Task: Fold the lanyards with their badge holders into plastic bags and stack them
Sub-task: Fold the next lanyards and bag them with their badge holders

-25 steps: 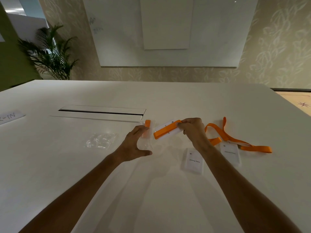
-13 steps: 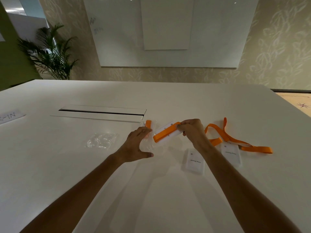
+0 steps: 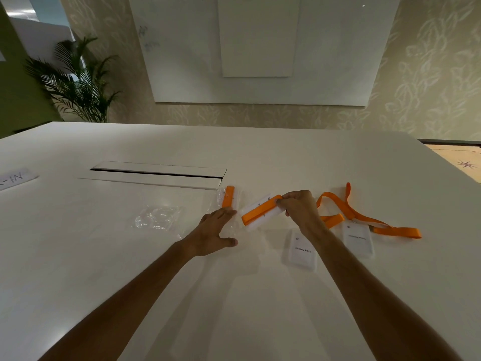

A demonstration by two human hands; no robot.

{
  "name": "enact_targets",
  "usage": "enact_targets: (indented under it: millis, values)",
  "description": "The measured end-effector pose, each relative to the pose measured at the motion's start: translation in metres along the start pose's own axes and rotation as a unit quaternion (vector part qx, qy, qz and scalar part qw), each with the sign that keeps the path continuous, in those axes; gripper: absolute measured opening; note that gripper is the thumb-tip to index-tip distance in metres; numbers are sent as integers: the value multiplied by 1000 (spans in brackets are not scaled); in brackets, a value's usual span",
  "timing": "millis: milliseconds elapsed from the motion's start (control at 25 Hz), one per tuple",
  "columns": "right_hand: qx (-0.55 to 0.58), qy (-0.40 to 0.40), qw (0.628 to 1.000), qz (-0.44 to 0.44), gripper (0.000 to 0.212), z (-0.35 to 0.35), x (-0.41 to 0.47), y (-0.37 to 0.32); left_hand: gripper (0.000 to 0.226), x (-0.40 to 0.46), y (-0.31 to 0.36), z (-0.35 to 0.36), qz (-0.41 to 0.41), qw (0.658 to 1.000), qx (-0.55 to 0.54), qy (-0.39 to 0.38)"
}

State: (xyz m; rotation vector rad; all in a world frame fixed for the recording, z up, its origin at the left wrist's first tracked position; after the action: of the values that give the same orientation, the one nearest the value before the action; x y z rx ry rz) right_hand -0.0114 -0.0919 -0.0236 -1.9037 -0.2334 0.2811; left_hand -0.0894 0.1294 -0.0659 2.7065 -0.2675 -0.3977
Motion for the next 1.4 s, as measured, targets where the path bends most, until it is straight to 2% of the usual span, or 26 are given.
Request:
enact_targets:
  millis: [120,200,280,360,440,520,640,800,960,1080,1280,1400]
  values:
    - [-5,5,1000,-4,15,0,1,2,90,5,-6,6,-28,995,60,-79]
    - [-7,9,1000,-4,15,-1,0,3,96,7,-4,7,-35,994,63,-84]
    - [-8,13,1000,-3,15,-3,0,4,86,8,0,1,-51,997,58,-12]
    - [-11,17,1000,0,16,-5,0,5,62,11,6,-7,-88,988,87,88]
    - [-16,19,1000,4,16,-5,0,5,55,17,12,-10,-148,978,91,115]
    - [-20,19,1000,2,14,-4,-2,2,55,22,19,-8,-185,976,58,96]
    - [-20,22,1000,-5,12,-7,-4,0,50,30,22,-1,-196,978,26,68]
    - [-16,28,999,-4,12,-16,-8,1,41,33,22,-1,-202,977,-16,70]
    - [-17,29,999,1,13,-22,-10,4,24,31,15,-9,-229,969,-77,58]
    - [-18,24,1000,0,15,-19,-8,5,11,28,8,-11,-257,963,-73,23]
    - [-24,17,1000,-1,13,-12,-3,7,17,24,7,-8,-255,955,-150,-13]
    - [-21,16,1000,-6,15,-10,-1,8,22,22,8,-7,-240,952,-191,-9]
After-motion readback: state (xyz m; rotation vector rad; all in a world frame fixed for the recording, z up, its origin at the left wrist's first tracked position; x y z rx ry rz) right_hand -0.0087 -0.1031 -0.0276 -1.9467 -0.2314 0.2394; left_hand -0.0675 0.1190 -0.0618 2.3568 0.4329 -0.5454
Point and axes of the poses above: each hand's wrist, its own x-axis towards the middle knuckle, its own z-axis out of the palm, y = z × x, the point moved 4 cm from there along x, towards the middle knuckle, and after that the axes turned 15 degrees about -y, right-handed, at the moved point
